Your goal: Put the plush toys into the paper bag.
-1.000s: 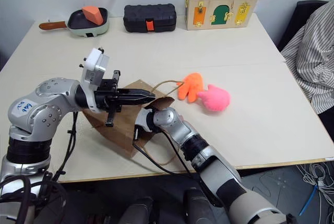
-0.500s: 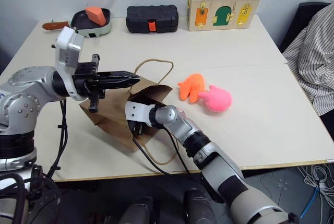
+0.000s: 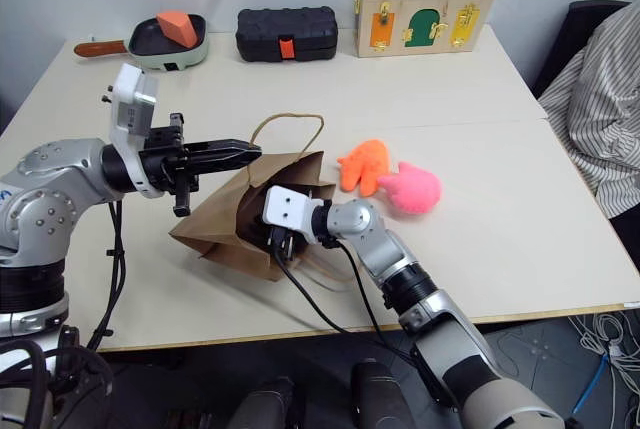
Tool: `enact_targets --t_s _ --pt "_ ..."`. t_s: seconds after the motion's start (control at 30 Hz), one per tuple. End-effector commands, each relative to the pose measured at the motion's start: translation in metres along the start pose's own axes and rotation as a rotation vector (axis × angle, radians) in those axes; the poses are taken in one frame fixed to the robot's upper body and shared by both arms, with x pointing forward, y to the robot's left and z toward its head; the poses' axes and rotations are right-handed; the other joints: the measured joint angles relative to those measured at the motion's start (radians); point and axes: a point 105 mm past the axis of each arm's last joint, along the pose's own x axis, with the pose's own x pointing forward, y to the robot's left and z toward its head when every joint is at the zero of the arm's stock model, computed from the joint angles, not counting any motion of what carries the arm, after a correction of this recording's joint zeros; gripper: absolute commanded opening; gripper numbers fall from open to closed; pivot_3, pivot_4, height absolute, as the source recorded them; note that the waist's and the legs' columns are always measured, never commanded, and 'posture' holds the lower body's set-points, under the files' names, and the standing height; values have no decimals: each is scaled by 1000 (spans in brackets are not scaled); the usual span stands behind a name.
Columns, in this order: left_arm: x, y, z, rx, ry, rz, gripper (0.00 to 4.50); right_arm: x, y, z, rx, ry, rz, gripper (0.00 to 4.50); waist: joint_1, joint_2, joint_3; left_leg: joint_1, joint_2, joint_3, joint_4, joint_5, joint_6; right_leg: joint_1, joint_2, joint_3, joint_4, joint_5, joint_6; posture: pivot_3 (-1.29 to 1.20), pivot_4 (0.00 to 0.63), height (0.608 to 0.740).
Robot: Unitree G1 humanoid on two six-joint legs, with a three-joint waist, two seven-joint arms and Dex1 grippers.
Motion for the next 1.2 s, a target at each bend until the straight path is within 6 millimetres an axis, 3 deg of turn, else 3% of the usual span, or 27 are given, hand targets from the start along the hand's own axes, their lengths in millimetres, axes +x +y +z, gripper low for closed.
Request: enact_targets --t_s 0.03,0.13,0.27,0.33,0.4,0.53,0.63,0.8,0.93,0.97,1.07,1.2 --pt "1 -2 2 45 4 1 0 -18 1 18 7 -41 1 9 3 0 0 0 0 0 0 0 0 0 0 0 0 0 0 0 150 740" --pt "2 -2 1 50 7 -1 0 -39 -1 15 18 -5 -36 9 8 0 0 0 -1 0 0 0 0 0 0 1 -1 0 0 0 150 740" --pt "1 -1 3 55 7 1 0 -86 -13 9 88 50 -139 9 30 0 0 -1 -1 0 0 0 0 1 -1 1 -3 0 0 0 150 740" --pt "0 -2 3 55 10 3 0 -112 -30 9 179 67 -241 9 34 0 0 -2 -1 0 1 0 0 1 -1 1 -4 0 0 0 150 740" --pt "-1 -2 1 54 15 6 0 -132 -49 7 265 94 -353 340 34 0 0 -2 -1 0 0 0 0 1 -1 1 -5 0 0 0 150 740" --pt "-1 -2 -1 55 15 17 0 -150 -85 -14 383 199 -552 1552 27 0 0 -2 -1 2 -1 0 0 0 0 2 -5 0 0 0 150 740" --pt "1 -1 -1 57 10 25 0 -145 -95 -33 401 279 -573 2581 28 0 0 -1 0 3 -1 0 0 0 0 3 -4 0 -1 0 150 740" --pt "1 1 0 64 4 39 0 -118 -107 -62 444 373 -573 4236 26 0 0 -1 -1 4 -1 0 0 -1 0 4 -4 0 0 0 150 740" --pt "1 2 2 68 1 47 0 -110 -111 -77 463 426 -580 4236 24 0 0 -1 0 4 -1 0 0 -2 0 3 -3 0 0 0 150 740" --pt "0 2 2 68 0 48 0 -110 -112 -78 457 430 -585 4040 25 0 0 -1 0 4 -1 0 0 -1 0 3 -3 0 0 0 150 740" --pt "0 3 3 70 -2 52 0 -111 -114 -79 422 448 -588 3259 25 0 0 -1 -1 4 0 0 0 -1 0 3 -3 0 0 0 150 740" --pt "0 4 3 70 -9 57 0 -115 -112 -87 293 516 -564 1864 24 0 0 -1 0 4 -1 0 0 -1 0 3 -3 0 0 0 150 740"
